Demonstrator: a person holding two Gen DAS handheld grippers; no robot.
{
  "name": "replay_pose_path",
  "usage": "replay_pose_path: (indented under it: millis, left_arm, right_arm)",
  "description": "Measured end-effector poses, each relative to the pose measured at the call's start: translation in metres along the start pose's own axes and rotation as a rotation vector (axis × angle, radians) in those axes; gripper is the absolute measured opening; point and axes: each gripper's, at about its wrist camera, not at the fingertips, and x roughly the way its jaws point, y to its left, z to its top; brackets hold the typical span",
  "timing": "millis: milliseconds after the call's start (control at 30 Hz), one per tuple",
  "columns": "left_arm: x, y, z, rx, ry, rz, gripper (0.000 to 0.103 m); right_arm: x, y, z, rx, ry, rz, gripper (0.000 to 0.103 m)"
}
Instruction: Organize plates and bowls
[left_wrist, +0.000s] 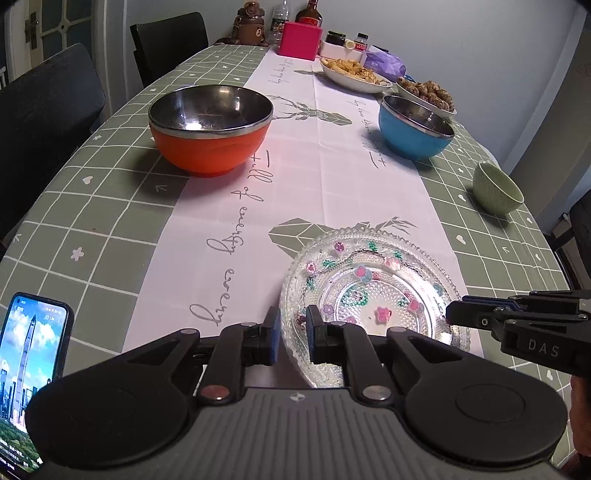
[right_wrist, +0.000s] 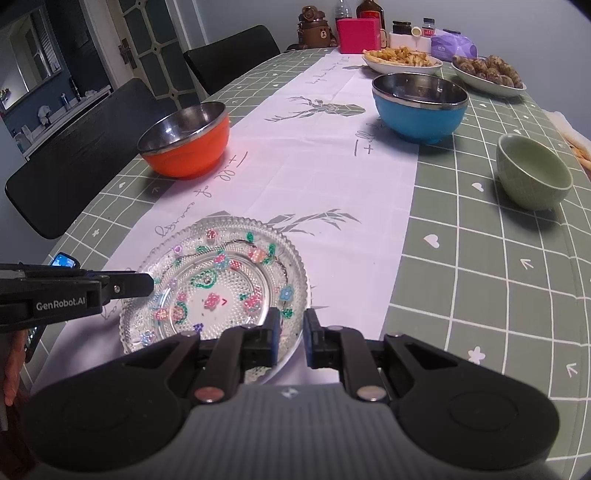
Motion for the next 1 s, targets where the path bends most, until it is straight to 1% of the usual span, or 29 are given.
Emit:
replay_pose_path:
  millis: [33,67,100,133,167,233,267,367,400,467,533,600,633,700,833,1000]
  left_arm:
    - [0.0,0.001,0.0,-0.005,-0.001,0.002,0.016]
    - [0.0,0.002,0.0,-0.014,-0.003,0.005,0.019]
    - [0.0,0.004,0.001,-0.024,-0.005,0.008,0.026]
    - [-0.001,0.006,0.002,-0.036,-0.01,0.01,0.033]
    - [-0.001,0.008,0.002,-0.049,-0.014,0.011,0.036]
    - [0.0,0.013,0.003,-0.074,-0.017,0.005,0.045]
    - [0.0,0.015,0.002,-0.089,-0.014,-0.001,0.047]
    - [0.006,0.021,0.001,-0.14,0.029,-0.033,0.047]
    - [0.008,0.023,0.0,-0.166,0.045,-0.051,0.049]
    - [0.011,0.026,-0.002,-0.21,0.069,-0.091,0.05]
    - [0.014,0.027,-0.003,-0.231,0.082,-0.119,0.049]
    - [0.014,0.024,-0.004,-0.219,0.076,-0.117,0.049]
    - [0.014,0.022,-0.004,-0.211,0.073,-0.121,0.043]
    - [0.013,0.02,-0.004,-0.199,0.069,-0.121,0.041]
    - [0.013,0.019,-0.003,-0.185,0.063,-0.119,0.04]
    - [0.014,0.021,0.0,-0.192,0.056,-0.1,0.04]
  right_arm:
    - [0.0,0.0,0.0,0.002,-0.001,0.001,0.013]
    - [0.0,-0.001,0.0,0.007,-0.002,0.004,0.015]
    - [-0.001,-0.001,0.001,0.014,-0.005,0.01,0.02]
    - [-0.001,-0.002,0.001,0.021,-0.009,0.013,0.03]
    - [-0.002,-0.003,0.002,0.026,-0.014,0.014,0.035]
    - [-0.004,-0.004,0.003,0.036,-0.019,0.014,0.037]
    - [-0.004,-0.005,0.004,0.041,-0.02,0.013,0.037]
    - [-0.002,-0.009,0.004,0.072,-0.01,0.023,0.039]
    - [0.0,-0.012,0.004,0.091,0.001,0.033,0.04]
    - [0.004,-0.016,0.002,0.136,0.029,0.058,0.045]
    - [0.01,-0.021,0.0,0.184,0.063,0.089,0.045]
    - [0.015,-0.025,-0.003,0.229,0.09,0.123,0.045]
    - [0.016,-0.026,-0.005,0.251,0.099,0.144,0.045]
    - [0.017,-0.026,-0.006,0.274,0.102,0.174,0.042]
    - [0.017,-0.023,-0.007,0.273,0.091,0.157,0.035]
    - [0.021,-0.027,-0.004,0.31,0.081,0.171,0.032]
